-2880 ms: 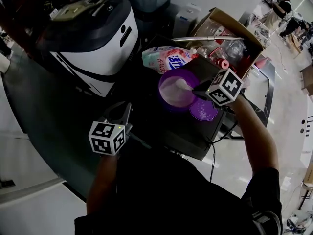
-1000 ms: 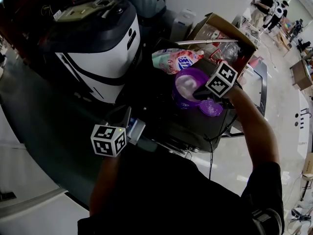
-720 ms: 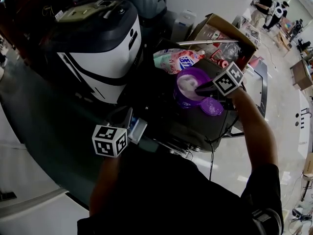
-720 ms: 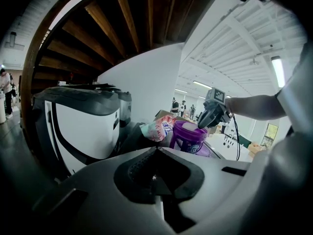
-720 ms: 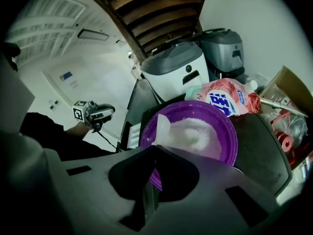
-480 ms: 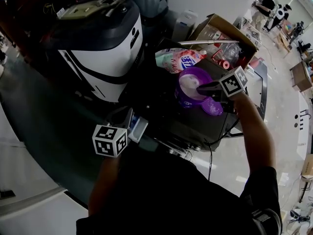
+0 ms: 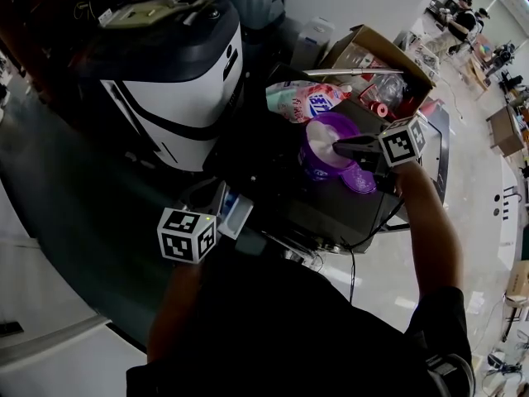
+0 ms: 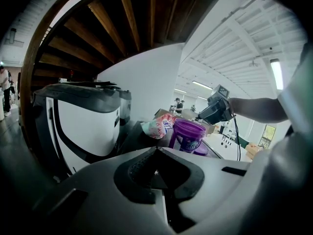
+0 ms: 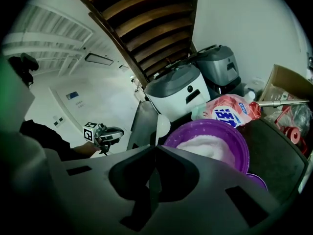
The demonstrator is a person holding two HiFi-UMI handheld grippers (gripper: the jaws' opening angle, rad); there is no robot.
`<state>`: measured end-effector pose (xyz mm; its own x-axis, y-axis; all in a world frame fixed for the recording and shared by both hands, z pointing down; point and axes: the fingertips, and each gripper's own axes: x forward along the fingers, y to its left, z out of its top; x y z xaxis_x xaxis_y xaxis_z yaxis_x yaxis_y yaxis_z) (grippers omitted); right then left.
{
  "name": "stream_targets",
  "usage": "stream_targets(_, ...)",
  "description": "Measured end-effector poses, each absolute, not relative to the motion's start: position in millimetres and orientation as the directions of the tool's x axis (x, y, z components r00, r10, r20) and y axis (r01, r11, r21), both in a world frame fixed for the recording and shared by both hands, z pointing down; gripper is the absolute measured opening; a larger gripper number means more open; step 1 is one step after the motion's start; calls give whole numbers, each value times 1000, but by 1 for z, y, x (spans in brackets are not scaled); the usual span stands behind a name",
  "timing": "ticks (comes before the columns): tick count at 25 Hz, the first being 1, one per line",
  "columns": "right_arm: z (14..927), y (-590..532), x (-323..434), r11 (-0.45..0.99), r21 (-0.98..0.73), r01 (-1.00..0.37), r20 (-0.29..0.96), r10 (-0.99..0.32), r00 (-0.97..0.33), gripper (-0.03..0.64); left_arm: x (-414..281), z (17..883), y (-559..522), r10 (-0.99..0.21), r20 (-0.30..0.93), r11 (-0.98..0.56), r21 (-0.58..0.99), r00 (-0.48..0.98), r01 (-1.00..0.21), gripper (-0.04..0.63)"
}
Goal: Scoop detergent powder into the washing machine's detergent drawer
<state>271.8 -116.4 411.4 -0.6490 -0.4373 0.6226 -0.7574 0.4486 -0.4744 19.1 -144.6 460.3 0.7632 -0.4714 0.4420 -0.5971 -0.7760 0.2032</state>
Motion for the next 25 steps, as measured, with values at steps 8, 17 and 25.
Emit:
stream_targets(8, 385, -113, 229, 515, -503, -694, 525, -456, -719, 18, 9, 462, -145, -474, 435, -773, 211, 766, -598, 9)
stream_targets(17, 385, -104, 177, 585, -519, -624, 476, -409, -779, 18, -8, 465, -146, -487, 442, -760, 210, 753, -615, 8)
stream_targets(25, 403, -98, 134, 622, -508, -595, 469, -380, -797, 18, -22, 469, -149, -496, 460, -751, 198, 736, -630, 9)
